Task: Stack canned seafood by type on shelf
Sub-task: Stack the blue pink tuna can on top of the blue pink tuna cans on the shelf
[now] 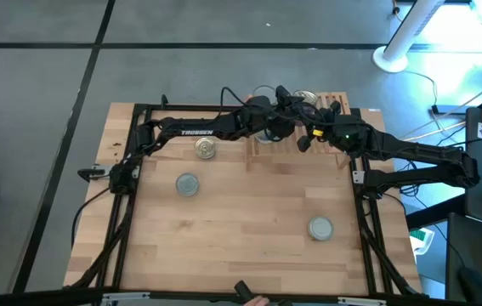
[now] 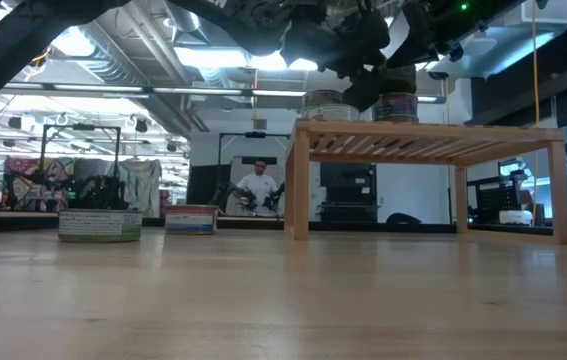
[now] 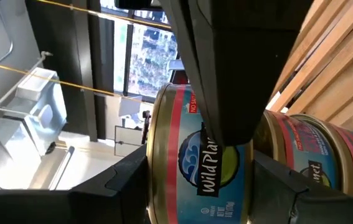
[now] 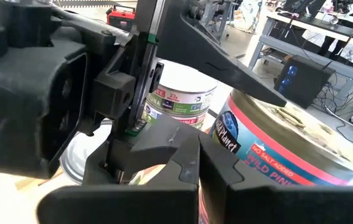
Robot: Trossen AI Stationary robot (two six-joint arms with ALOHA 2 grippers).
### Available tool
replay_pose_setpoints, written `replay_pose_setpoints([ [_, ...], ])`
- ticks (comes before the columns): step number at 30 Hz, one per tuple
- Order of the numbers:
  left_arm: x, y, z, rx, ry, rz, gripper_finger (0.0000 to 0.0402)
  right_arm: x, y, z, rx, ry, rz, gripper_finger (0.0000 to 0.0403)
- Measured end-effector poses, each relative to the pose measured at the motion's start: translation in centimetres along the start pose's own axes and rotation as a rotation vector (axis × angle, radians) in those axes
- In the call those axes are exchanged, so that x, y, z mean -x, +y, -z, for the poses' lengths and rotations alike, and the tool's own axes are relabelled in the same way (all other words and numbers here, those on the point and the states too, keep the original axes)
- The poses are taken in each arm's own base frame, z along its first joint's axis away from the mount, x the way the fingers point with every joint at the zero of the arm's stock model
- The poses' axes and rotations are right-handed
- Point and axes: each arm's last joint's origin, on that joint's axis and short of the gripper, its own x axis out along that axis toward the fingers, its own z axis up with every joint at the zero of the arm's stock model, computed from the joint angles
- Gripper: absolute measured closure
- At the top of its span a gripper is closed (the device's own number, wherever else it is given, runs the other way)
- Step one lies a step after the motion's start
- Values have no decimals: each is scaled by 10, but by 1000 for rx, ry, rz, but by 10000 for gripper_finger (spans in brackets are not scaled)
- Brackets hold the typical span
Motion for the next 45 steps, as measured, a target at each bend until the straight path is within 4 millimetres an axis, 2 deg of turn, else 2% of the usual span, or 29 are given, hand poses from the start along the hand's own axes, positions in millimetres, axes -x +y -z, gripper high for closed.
replay_pose_setpoints([
  [22,2,-1,-5,92,-6,16,194,0,0,0,0,0,-1,397],
  [31,2,-2,-6,96,-8,18,194,0,0,0,-1,0,-1,397],
  [39,2,-2,-6,30,-15,19,194,0,0,0,-1,0,-1,397],
  [45,3,-2,-8,56,10,12,194,0,0,0,-1,0,-1,397],
])
